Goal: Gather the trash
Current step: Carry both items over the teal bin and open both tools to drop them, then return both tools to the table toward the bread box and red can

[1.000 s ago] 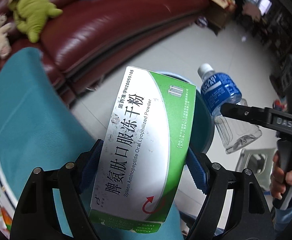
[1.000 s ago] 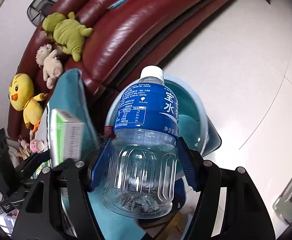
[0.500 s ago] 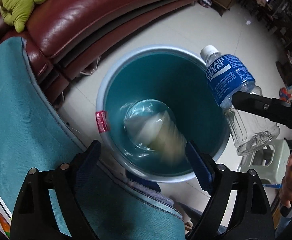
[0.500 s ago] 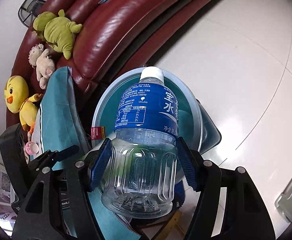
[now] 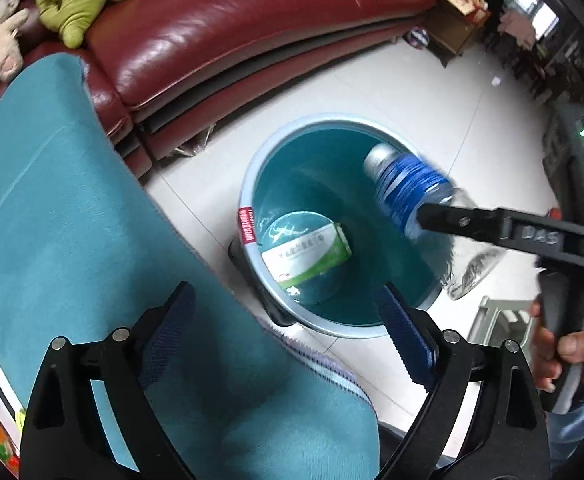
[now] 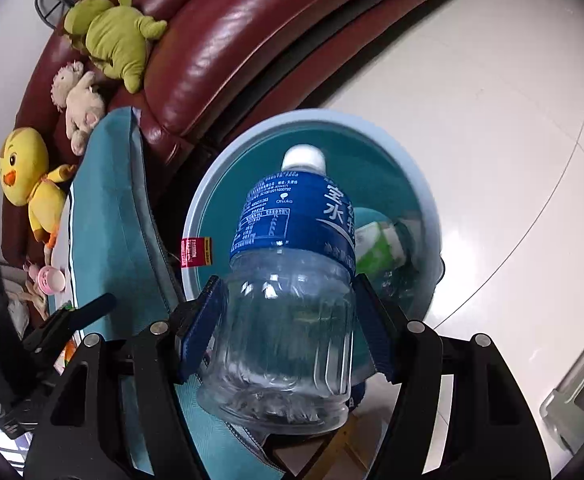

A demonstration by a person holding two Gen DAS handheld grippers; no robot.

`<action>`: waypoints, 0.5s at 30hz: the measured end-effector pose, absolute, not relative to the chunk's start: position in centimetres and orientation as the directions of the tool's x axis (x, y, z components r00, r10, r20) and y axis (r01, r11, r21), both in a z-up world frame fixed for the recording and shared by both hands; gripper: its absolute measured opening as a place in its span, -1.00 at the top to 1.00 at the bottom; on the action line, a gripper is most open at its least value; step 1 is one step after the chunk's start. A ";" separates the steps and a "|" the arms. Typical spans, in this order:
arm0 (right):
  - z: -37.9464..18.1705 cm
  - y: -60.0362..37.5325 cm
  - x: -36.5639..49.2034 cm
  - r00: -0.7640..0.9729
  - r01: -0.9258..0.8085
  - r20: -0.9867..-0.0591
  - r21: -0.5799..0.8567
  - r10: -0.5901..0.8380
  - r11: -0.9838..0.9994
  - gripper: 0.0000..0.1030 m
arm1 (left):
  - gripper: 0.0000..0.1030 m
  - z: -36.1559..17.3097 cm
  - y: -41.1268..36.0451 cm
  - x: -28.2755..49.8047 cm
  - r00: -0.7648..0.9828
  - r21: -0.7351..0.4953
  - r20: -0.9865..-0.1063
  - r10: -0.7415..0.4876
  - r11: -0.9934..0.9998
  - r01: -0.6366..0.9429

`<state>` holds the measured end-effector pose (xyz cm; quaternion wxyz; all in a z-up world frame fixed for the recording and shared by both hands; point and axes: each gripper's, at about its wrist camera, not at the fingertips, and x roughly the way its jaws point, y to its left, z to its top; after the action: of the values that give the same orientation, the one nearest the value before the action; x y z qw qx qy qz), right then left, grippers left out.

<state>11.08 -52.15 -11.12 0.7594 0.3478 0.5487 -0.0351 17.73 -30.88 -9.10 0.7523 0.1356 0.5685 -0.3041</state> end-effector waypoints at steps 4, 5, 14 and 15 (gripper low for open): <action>-11.1 -51.3 11.6 0.381 0.437 -0.867 0.475 0.322 0.764 -0.39 | -0.80 -8.0 -29.6 17.4 0.176 -0.161 -0.929 -0.325 0.783 0.600; -11.0 -51.2 11.7 0.379 0.436 -0.868 0.472 0.319 0.766 -0.41 | -0.80 -7.8 -29.3 17.4 0.178 -0.165 -0.927 -0.331 0.784 0.598; -8.6 -49.3 10.6 0.361 0.427 -0.893 0.415 0.270 0.804 -0.57 | -0.82 -6.1 -26.3 15.9 0.199 -0.185 -0.911 -0.361 0.790 0.584; -8.4 -49.1 10.5 0.359 0.427 -0.894 0.411 0.267 0.805 -0.57 | -0.82 -5.9 -25.9 15.8 0.204 -0.185 -0.909 -0.362 0.792 0.582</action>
<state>10.48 -49.05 -8.39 0.7647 0.3078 0.5637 -0.0525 15.77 -25.88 -5.86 0.7694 0.0998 0.5512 -0.3070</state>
